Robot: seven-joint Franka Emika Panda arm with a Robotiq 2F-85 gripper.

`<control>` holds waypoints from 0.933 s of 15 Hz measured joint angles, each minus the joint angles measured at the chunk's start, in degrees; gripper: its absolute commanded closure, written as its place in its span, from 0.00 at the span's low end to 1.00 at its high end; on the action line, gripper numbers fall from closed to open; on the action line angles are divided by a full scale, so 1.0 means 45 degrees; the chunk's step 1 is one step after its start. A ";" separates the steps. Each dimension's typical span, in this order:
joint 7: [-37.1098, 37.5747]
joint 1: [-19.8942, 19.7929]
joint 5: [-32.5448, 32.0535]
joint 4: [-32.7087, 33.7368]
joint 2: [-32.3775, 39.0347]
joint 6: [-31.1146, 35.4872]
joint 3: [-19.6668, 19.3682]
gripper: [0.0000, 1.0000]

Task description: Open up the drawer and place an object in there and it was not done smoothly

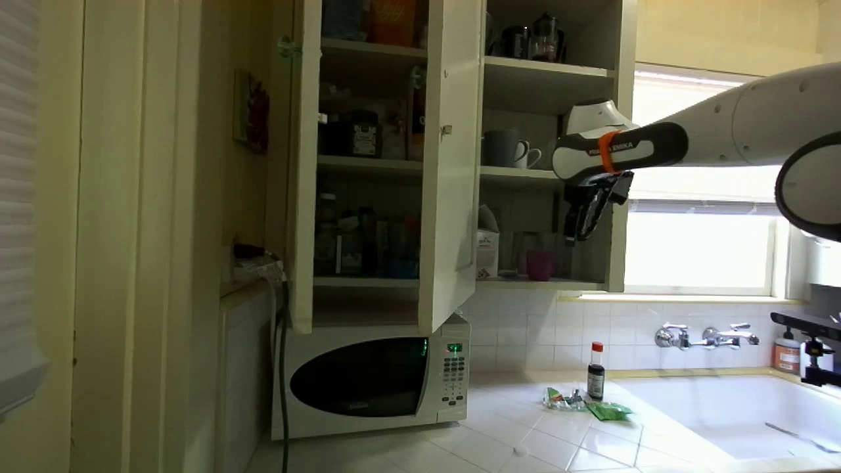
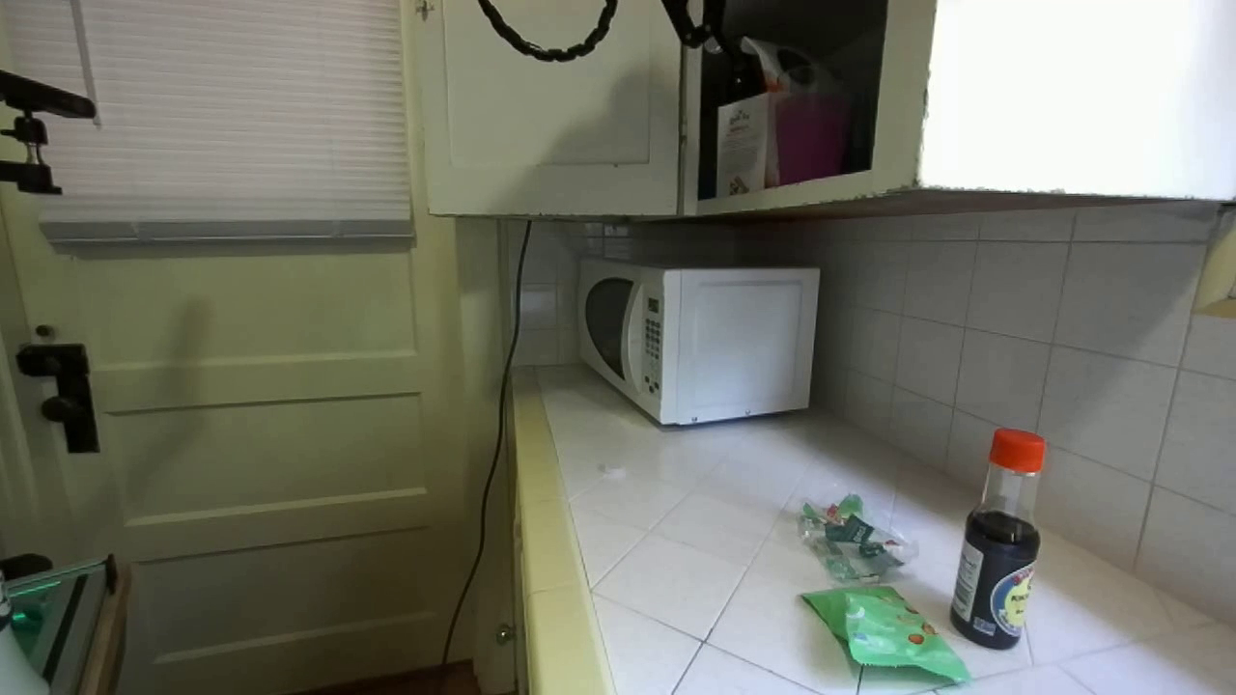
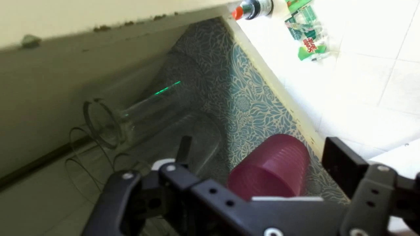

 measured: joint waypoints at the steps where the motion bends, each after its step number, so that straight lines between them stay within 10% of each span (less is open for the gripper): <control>1: 0.0095 0.0084 -0.0154 -0.0502 -0.0439 0.0080 0.0050 0.00; 14: -0.1149 -0.0392 0.1546 -0.7929 -0.7816 -0.2775 0.0394 0.00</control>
